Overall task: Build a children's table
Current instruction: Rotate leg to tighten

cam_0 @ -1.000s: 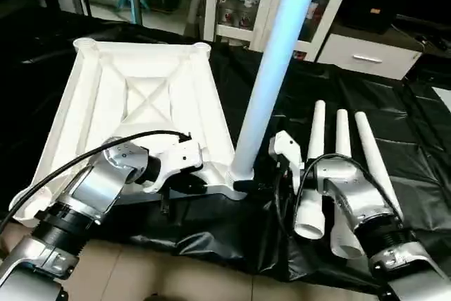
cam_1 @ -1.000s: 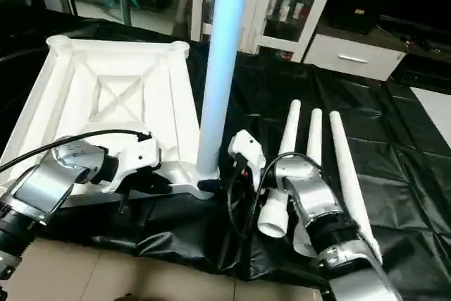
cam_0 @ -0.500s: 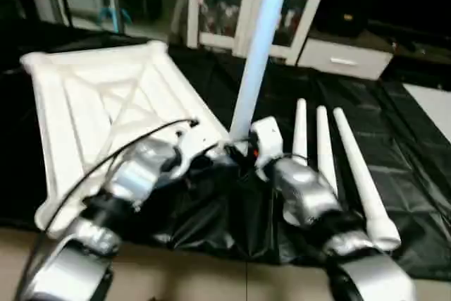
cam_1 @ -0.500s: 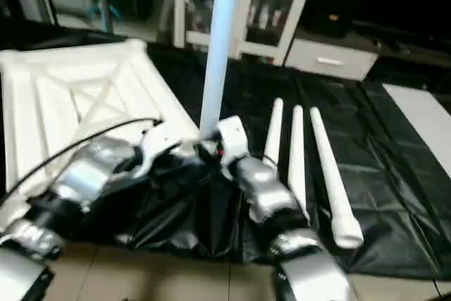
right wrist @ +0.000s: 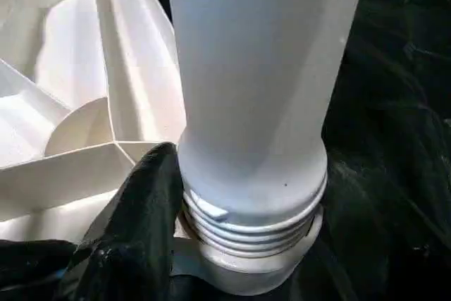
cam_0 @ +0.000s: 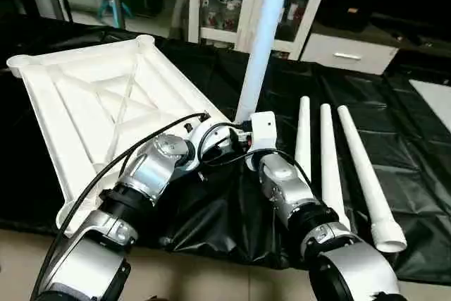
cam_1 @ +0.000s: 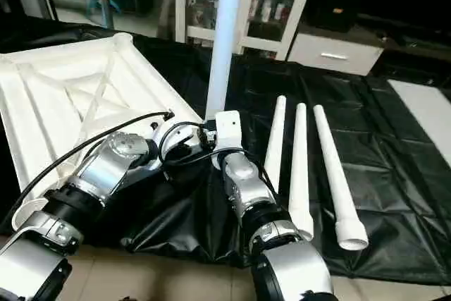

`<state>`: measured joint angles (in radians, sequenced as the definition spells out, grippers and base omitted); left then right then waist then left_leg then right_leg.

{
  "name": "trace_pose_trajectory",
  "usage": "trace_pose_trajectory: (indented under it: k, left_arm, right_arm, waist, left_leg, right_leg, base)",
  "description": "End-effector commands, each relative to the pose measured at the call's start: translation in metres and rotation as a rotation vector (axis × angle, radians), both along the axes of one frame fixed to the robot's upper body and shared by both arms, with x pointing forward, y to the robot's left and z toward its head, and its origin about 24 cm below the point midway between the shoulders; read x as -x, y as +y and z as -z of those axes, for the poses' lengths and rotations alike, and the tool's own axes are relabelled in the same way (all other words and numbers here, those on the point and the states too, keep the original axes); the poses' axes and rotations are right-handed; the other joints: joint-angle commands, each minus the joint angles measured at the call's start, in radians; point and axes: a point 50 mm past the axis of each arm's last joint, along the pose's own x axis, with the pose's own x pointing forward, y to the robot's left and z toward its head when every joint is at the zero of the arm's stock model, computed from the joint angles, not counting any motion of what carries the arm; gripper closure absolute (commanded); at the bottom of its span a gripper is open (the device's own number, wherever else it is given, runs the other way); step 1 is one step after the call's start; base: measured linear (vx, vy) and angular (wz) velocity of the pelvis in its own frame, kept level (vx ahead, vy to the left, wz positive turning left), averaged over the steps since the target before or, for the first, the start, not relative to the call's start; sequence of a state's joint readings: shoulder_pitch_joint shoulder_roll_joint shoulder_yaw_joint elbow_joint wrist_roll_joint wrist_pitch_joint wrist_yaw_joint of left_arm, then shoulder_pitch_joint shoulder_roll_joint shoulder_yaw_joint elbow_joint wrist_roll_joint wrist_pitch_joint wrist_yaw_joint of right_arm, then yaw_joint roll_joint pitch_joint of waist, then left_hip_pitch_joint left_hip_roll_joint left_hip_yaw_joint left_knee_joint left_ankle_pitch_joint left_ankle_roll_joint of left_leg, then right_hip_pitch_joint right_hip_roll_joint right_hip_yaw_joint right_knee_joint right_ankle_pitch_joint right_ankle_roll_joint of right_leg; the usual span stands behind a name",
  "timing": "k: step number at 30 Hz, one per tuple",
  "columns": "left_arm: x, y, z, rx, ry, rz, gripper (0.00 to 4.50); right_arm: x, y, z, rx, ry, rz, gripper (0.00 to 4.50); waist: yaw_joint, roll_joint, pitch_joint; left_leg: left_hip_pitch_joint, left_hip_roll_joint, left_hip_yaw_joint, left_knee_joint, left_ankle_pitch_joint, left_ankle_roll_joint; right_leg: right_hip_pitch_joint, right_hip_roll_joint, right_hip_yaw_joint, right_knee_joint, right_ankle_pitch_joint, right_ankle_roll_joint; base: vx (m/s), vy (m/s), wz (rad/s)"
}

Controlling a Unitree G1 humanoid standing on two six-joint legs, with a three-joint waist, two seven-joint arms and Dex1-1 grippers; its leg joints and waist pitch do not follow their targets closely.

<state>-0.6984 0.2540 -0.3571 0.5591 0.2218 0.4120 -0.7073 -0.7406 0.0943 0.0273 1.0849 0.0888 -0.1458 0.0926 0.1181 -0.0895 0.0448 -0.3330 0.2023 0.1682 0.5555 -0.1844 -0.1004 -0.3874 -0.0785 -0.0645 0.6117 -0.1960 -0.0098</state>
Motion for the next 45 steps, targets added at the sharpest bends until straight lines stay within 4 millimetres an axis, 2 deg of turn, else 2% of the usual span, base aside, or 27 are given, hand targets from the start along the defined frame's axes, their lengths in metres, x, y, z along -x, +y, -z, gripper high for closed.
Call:
trace_pose_trajectory:
  k: [1,5,6,7,8,9,11,12,14,15,18,19,21,22,28,36,40,41,44,45]
  left_arm:
    - [0.013,0.007,0.028,-0.059,0.110,0.006,4.50]
    - [0.018,0.012,0.028,-0.060,0.142,0.040,4.50]
    - [0.024,0.018,0.029,-0.074,0.176,0.083,4.50]
    - [0.025,0.018,0.029,-0.076,0.181,0.091,4.50]
    - [0.026,0.019,0.029,-0.078,0.186,0.099,4.50]
    - [0.030,0.022,0.030,-0.087,0.204,0.120,4.50]
    - [0.037,0.028,0.031,-0.102,0.244,0.159,4.50]
    - [0.042,0.030,0.031,-0.105,0.260,0.193,4.50]
    - [0.044,0.031,0.031,-0.102,0.267,0.214,4.50]
    - [0.051,0.032,0.030,-0.099,0.281,0.273,4.50]
    - [0.058,0.035,0.030,-0.091,0.317,0.317,4.50]
    - [0.058,0.035,0.029,-0.089,0.321,0.324,4.50]
    - [0.064,0.037,0.028,-0.094,0.350,0.377,4.50]
    - [0.065,0.037,0.028,-0.094,0.354,0.380,4.50]
    - [0.068,0.041,0.026,-0.109,0.387,0.405,4.50]
    - [0.068,0.042,0.024,-0.117,0.388,0.412,4.50]
    - [0.068,0.041,0.024,-0.119,0.386,0.413,4.50]
    - [0.068,0.041,0.024,-0.120,0.386,0.414,4.50]
    - [0.068,0.041,0.024,-0.121,0.385,0.413,4.50]
    - [0.068,0.041,0.024,-0.121,0.385,0.413,4.50]
  right_arm:
    - [-0.002,-0.012,0.001,0.010,-0.016,-0.016,1.13]
    - [-0.003,-0.023,-0.005,-0.010,-0.057,-0.074,0.92]
    - [-0.003,-0.033,-0.008,-0.018,-0.066,-0.141,0.72]
    - [-0.002,-0.034,-0.008,-0.018,-0.067,-0.152,0.72]
    - [-0.002,-0.036,-0.009,-0.019,-0.068,-0.164,0.63]
    - [-0.001,-0.041,-0.010,-0.016,-0.069,-0.222,0.52]
    - [0.003,-0.052,-0.013,0.000,-0.077,-0.360,0.28]
    - [0.005,-0.058,-0.015,0.010,-0.076,-0.434,0.23]
    - [0.007,-0.061,-0.016,0.012,-0.076,-0.468,0.18]
    - [0.011,-0.069,-0.019,0.020,-0.069,-0.577,0.08]
    - [0.018,-0.076,-0.021,0.038,-0.044,-0.704,0.08]
    - [0.018,-0.077,-0.021,0.043,-0.042,-0.717,0.08]
    - [0.023,-0.082,-0.025,0.044,-0.023,-0.811,0.08]
    - [0.024,-0.083,-0.025,0.043,-0.022,-0.817,0.08]
    - [0.029,-0.082,-0.029,0.063,0.007,-0.940,0.08]
    - [0.035,-0.074,-0.023,0.071,0.033,-1.010,0.08]
    - [0.033,-0.070,-0.022,0.081,0.018,-0.997,0.08]
    - [0.033,-0.070,-0.022,0.082,0.018,-0.997,0.25]
    - [0.032,-0.069,-0.022,0.078,0.017,-0.996,0.25]
    - [0.032,-0.069,-0.022,0.076,0.016,-0.995,0.42]
  waist:
    - [0.001,0.025,-0.049]
    - [0.001,0.029,-0.053]
    - [0.000,0.030,-0.055]
    - [0.000,0.029,-0.058]
    - [-0.001,0.030,-0.057]
    - [-0.002,0.032,-0.058]
    - [0.001,0.029,-0.060]
    - [0.003,0.029,-0.059]
    - [0.006,0.028,-0.056]
    - [0.009,0.027,-0.054]
    - [0.012,0.026,-0.051]
    - [0.012,0.023,-0.050]
    - [0.018,0.024,-0.049]
    - [0.020,0.020,-0.047]
    - [0.022,0.021,-0.046]
    - [0.023,0.020,-0.051]
    - [0.023,0.022,-0.051]
    - [0.023,0.021,-0.051]
    - [0.023,0.021,-0.051]
    - [0.023,0.020,-0.051]
  left_leg:
    - [0.000,0.029,-0.007,-0.074,-0.317,-0.029]
    - [-0.007,0.031,-0.004,-0.070,-0.226,-0.020]
    - [-0.008,0.031,-0.004,-0.067,-0.196,-0.017]
    - [-0.011,0.031,-0.003,-0.063,-0.161,-0.007]
    - [-0.010,0.030,-0.001,-0.063,-0.150,-0.002]
    - [-0.006,0.028,0.001,-0.059,-0.129,0.002]
    - [-0.009,0.027,0.001,-0.056,-0.112,0.019]
    - [-0.007,0.028,0.004,-0.053,-0.100,0.036]
    - [-0.007,0.029,0.004,-0.054,-0.113,0.043]
    - [-0.007,0.032,0.003,-0.057,-0.143,0.036]
    - [-0.005,0.034,0.002,-0.061,-0.184,0.026]
    - [-0.005,0.034,0.003,-0.062,-0.192,0.025]
    - [-0.001,0.035,0.000,-0.063,-0.210,0.020]
    - [-0.002,0.034,0.002,-0.063,-0.209,0.021]
    - [0.002,0.034,0.001,-0.066,-0.223,0.010]
    - [0.002,0.032,0.001,-0.062,-0.182,0.013]
    - [0.002,0.032,0.001,-0.062,-0.190,0.008]
    - [0.003,0.033,0.001,-0.062,-0.189,0.008]
    - [0.003,0.032,0.001,-0.061,-0.185,0.009]
    - [0.002,0.032,0.001,-0.061,-0.184,0.009]
  right_leg:
    - [0.020,-0.071,0.051,-0.079,-0.239,-0.140]
    - [0.031,-0.066,0.047,-0.063,-0.111,-0.167]
    - [0.035,-0.064,0.046,-0.057,-0.055,-0.180]
    - [0.040,-0.063,0.044,-0.050,0.004,-0.193]
    - [0.039,-0.060,0.044,-0.049,0.026,-0.201]
    - [0.037,-0.058,0.043,-0.046,0.062,-0.215]
    - [0.046,-0.059,0.042,-0.044,0.094,-0.226]
    - [0.045,-0.057,0.043,-0.043,0.113,-0.233]
    - [0.044,-0.060,0.043,-0.046,0.085,-0.241]
    - [0.045,-0.063,0.044,-0.051,0.028,-0.237]
    - [0.044,-0.063,0.043,-0.057,-0.041,-0.230]
    - [0.042,-0.063,0.044,-0.059,-0.057,-0.228]
    - [0.041,-0.065,0.044,-0.062,-0.101,-0.221]
    - [0.040,-0.064,0.046,-0.062,-0.107,-0.219]
    - [0.037,-0.066,0.046,-0.065,-0.147,-0.216]
    - [0.040,-0.064,0.044,-0.058,-0.094,-0.228]
    - [0.040,-0.065,0.044,-0.059,-0.098,-0.231]
    - [0.040,-0.065,0.044,-0.058,-0.096,-0.230]
    - [0.040,-0.064,0.044,-0.057,-0.088,-0.232]
    - [0.041,-0.064,0.044,-0.057,-0.087,-0.231]
  base:
    - [0.000,0.000,0.00]
    - [0.000,0.000,0.00]
    - [0.000,0.000,0.00]
    - [0.000,0.000,0.00]
    - [0.000,0.000,0.00]
    - [0.000,0.000,0.00]
    - [0.000,0.000,0.00]
    - [0.000,0.000,0.00]
    - [0.000,0.000,0.00]
    - [0.000,0.000,0.00]
    - [0.000,0.000,0.00]
    - [0.000,0.000,0.00]
    - [0.000,0.000,0.00]
    - [0.000,0.000,0.00]
    - [0.000,0.000,0.00]
    - [0.000,0.000,0.00]
    - [0.000,0.000,0.00]
    - [0.000,0.000,0.00]
    - [0.000,0.000,0.00]
    - [0.000,0.000,0.00]
